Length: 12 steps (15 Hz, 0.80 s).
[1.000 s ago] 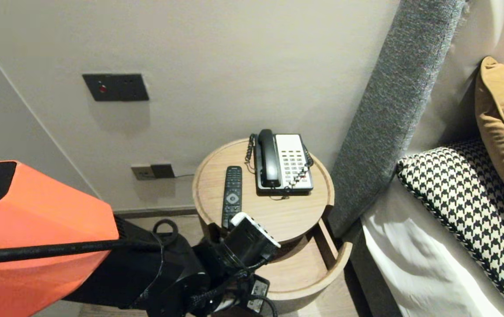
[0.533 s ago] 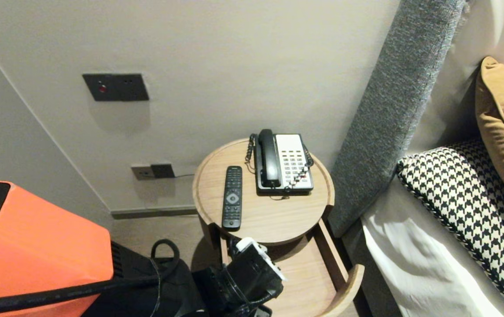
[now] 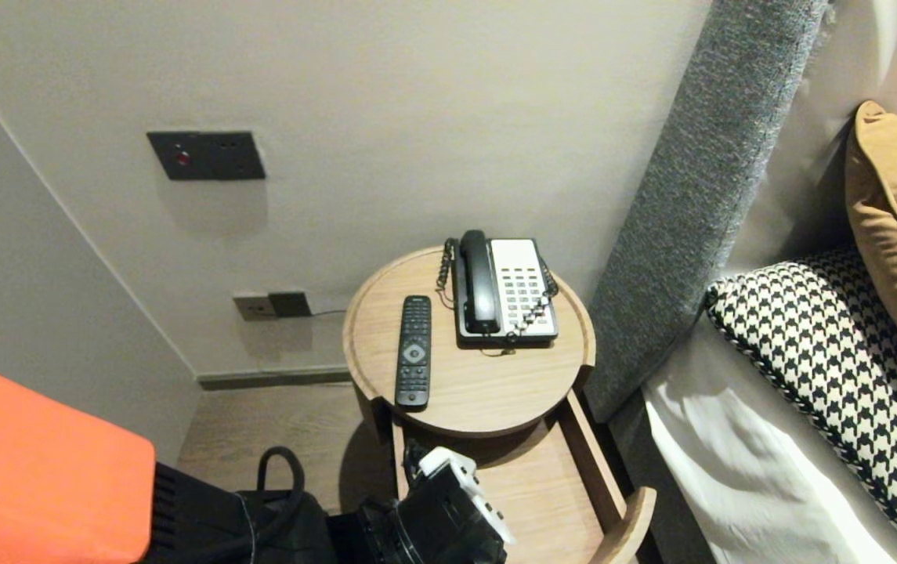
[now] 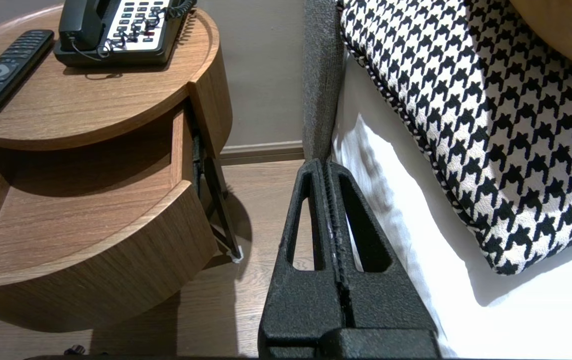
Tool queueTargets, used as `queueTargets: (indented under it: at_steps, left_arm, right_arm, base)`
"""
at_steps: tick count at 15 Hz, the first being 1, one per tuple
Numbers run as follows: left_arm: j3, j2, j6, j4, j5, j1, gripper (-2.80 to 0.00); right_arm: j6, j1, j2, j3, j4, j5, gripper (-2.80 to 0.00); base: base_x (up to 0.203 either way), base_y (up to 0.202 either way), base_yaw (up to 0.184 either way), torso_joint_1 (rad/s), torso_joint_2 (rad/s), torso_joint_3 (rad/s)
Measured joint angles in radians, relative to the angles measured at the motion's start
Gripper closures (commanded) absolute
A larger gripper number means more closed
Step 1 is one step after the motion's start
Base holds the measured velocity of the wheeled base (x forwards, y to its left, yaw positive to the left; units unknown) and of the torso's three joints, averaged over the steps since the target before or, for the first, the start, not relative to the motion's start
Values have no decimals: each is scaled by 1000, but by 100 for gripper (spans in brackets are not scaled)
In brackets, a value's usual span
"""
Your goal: Open the nightstand drawer
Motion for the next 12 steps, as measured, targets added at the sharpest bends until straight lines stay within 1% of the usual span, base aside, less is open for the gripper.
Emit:
queueTargets:
  at_steps: [3, 5, 8, 10, 12]
  left_arm:
    - [5, -9, -1, 1, -1, -12, 0]
    - [1, -17, -1, -8, -1, -5, 0]
    - [-25, -30, 13, -85, -3, 41, 0]
    - [-77, -36, 28, -97, -3, 82, 0]
    - [-133, -48, 57, -100, -2, 132, 0]
  right_arm:
    - [0, 0, 0, 0, 0, 0, 0]
    - [0, 0, 0, 0, 0, 0, 0]
    - [0, 0, 0, 0, 0, 0, 0]
    - [0, 0, 0, 0, 0, 0, 0]
    - [0, 0, 0, 0, 0, 0, 0]
  base:
    - [0, 0, 0, 0, 0, 0]
    - [0, 0, 0, 0, 0, 0]
    - [0, 0, 0, 0, 0, 0]
    - [0, 0, 0, 0, 0, 0]
    - [0, 0, 0, 0, 0, 0]
